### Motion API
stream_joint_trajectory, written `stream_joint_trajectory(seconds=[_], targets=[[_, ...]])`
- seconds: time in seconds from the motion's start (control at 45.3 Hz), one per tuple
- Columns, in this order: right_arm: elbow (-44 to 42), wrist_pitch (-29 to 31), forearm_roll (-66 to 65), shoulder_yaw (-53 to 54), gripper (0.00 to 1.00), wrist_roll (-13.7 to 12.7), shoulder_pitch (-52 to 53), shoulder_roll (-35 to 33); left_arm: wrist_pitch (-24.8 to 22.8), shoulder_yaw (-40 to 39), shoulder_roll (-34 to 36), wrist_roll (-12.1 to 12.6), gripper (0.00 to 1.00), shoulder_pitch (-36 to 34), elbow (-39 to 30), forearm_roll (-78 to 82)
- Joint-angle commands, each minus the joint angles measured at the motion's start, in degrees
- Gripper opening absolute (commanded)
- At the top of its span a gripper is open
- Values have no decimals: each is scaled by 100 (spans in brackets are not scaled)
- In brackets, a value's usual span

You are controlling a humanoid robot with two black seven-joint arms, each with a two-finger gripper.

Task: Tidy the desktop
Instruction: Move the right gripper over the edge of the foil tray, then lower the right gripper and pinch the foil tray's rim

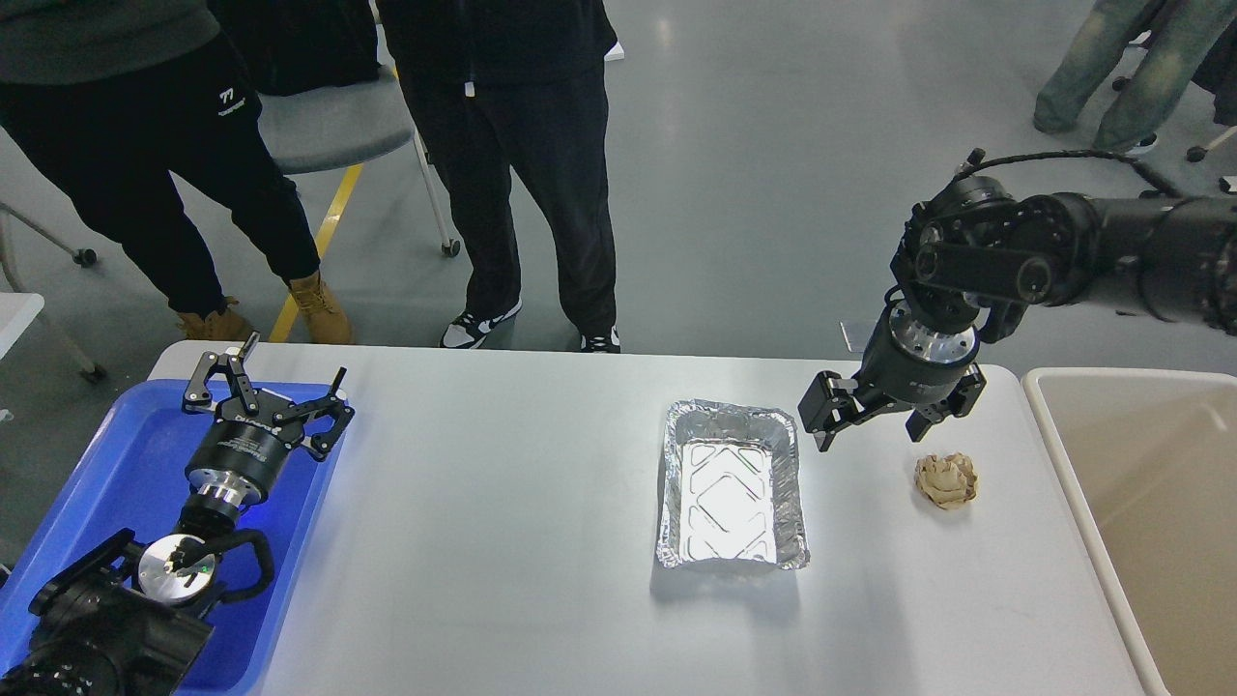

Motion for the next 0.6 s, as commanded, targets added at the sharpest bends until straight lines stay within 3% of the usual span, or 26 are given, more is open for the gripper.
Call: stream_joint_trajectory(seconds=[0.0, 0.441, 0.574], targets=[[-1367, 0, -57, 513, 100, 0, -1280, 601, 0, 0, 0, 0, 100, 0, 0, 0], [-2158, 0, -74, 618, 100, 0, -2019, 1041, 0, 0, 0, 0, 100, 0, 0, 0], [-2405, -667, -57, 636, 100, 0, -2231, 1041, 0, 0, 0, 0, 100, 0, 0, 0]])
